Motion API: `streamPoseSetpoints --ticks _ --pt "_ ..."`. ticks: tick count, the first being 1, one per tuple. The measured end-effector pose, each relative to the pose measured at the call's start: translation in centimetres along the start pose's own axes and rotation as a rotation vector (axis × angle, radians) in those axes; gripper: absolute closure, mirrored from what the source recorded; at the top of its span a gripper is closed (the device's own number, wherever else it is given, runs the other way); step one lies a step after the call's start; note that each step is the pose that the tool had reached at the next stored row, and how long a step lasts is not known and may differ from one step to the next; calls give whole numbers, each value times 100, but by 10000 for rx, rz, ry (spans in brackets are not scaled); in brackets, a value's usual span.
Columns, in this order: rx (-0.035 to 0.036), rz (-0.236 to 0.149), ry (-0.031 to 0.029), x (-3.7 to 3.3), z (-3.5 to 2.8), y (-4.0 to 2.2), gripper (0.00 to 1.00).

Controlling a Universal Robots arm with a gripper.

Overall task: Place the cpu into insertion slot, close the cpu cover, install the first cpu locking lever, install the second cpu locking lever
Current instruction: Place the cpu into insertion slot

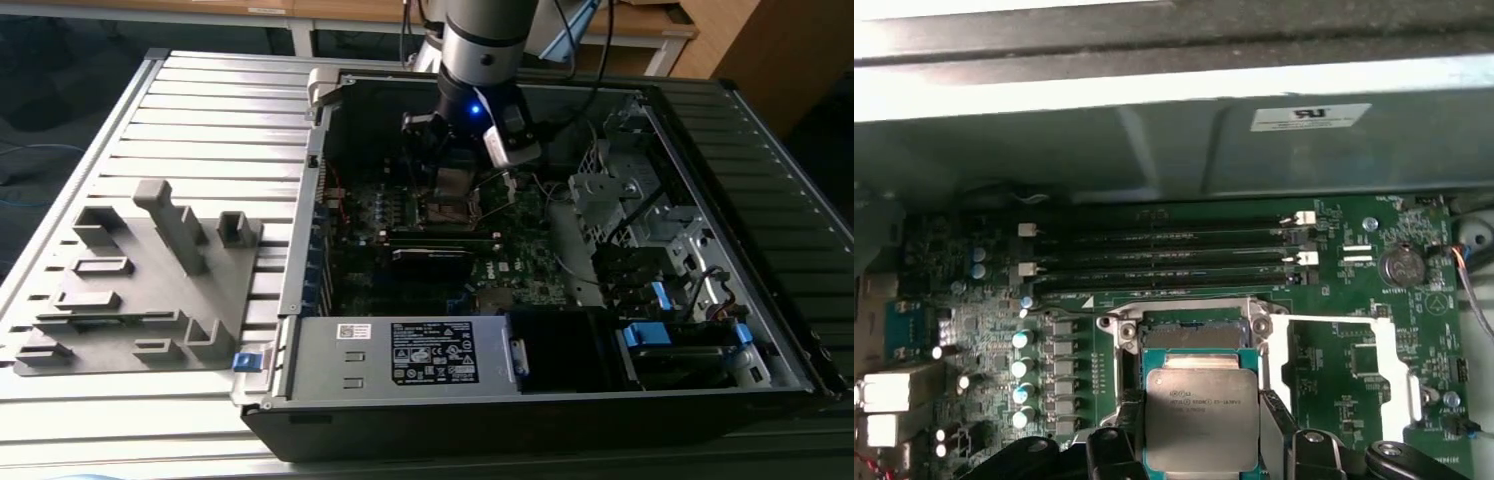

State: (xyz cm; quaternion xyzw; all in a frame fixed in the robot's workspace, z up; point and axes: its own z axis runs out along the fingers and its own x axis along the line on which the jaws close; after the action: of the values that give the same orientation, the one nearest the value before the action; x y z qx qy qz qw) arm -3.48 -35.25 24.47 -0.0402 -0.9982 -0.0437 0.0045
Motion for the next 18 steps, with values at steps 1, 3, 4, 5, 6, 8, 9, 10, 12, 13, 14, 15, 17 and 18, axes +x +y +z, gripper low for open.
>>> streamPoseSetpoints --ticks 1,3,4,5,6,8,9,10,12,13,14,15,17,18 --pt "-2 144 -13 0 2 0 46" --pt "-4 448 -39 0 5 -1 46" --pt "-7 600 -52 0 7 -1 46" --pt "-9 782 -69 0 9 -1 46" --pt "-11 961 -84 0 11 -1 46" --pt "-18 1319 -116 0 16 -1 46" --pt "-20 1500 -132 -1 19 -2 46" --pt "-21 1677 -147 -1 21 -2 46" --pt "-26 2047 -179 -1 26 -2 46" --pt "-28 2226 -195 -1 28 -2 46" --pt "-30 2406 -210 -1 31 -3 46" --pt "-32 2583 -226 -1 33 -3 46" --pt "-35 2948 -258 -1 36 -3 46" --pt "-38 3128 -273 -1 39 -3 46"
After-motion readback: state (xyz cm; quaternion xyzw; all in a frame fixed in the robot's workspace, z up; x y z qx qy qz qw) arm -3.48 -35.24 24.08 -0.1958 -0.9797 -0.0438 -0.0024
